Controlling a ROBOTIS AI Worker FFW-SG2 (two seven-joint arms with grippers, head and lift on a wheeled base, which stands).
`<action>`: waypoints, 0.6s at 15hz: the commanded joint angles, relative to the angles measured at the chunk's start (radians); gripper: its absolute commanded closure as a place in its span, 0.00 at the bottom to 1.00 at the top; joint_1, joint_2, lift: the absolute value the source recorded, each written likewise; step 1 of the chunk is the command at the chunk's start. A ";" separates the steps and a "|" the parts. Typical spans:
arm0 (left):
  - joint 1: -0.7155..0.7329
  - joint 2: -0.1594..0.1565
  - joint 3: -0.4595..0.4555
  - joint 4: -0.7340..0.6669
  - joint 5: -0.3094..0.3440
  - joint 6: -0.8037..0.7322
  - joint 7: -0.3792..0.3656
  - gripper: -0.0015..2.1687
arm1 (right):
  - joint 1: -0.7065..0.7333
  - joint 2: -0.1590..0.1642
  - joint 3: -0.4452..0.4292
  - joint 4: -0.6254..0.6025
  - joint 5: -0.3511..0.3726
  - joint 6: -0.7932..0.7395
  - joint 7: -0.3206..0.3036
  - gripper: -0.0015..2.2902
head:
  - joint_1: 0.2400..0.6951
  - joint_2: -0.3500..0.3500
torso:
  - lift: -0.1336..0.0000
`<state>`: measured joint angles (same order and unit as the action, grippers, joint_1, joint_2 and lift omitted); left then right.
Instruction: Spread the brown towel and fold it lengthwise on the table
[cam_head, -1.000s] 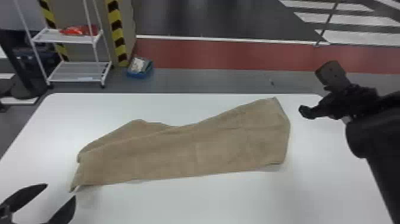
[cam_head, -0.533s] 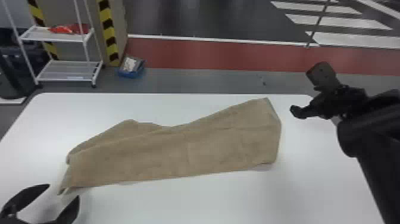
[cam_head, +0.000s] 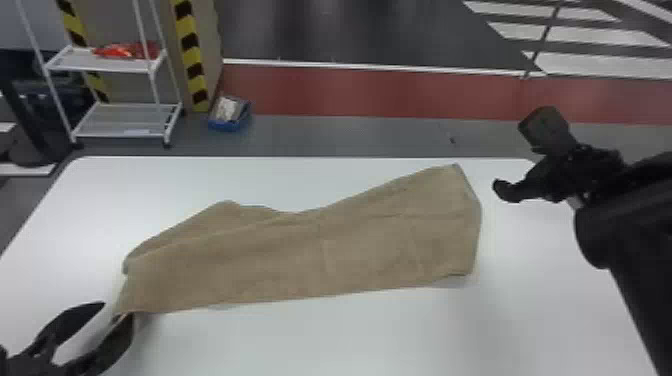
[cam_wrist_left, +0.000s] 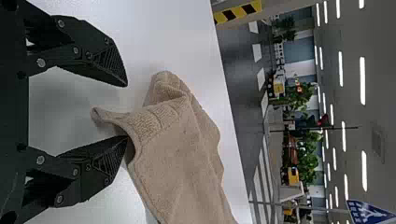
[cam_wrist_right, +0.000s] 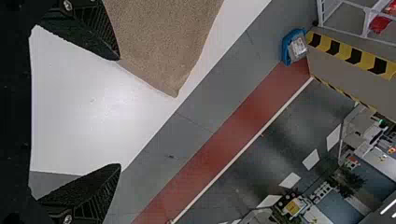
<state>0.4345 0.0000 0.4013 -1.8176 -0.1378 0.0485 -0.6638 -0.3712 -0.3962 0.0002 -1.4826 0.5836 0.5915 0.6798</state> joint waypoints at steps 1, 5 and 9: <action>0.000 -0.003 0.001 -0.002 0.003 0.000 -0.007 0.28 | 0.000 0.002 0.001 0.007 0.002 -0.003 0.000 0.03 | 1.00 0.36 | 0.07; -0.002 -0.003 0.007 -0.009 0.000 0.000 -0.034 0.71 | 0.023 -0.003 0.021 0.007 0.053 -0.083 0.018 0.04 | 1.00 0.36 | 0.07; -0.003 -0.003 0.010 -0.026 0.001 0.000 -0.042 0.79 | 0.124 -0.079 0.110 -0.065 0.167 -0.215 0.159 0.04 | 1.00 0.40 | 0.07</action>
<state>0.4317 0.0000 0.4106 -1.8386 -0.1365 0.0484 -0.7051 -0.2969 -0.4400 0.0704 -1.5062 0.6916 0.4178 0.8288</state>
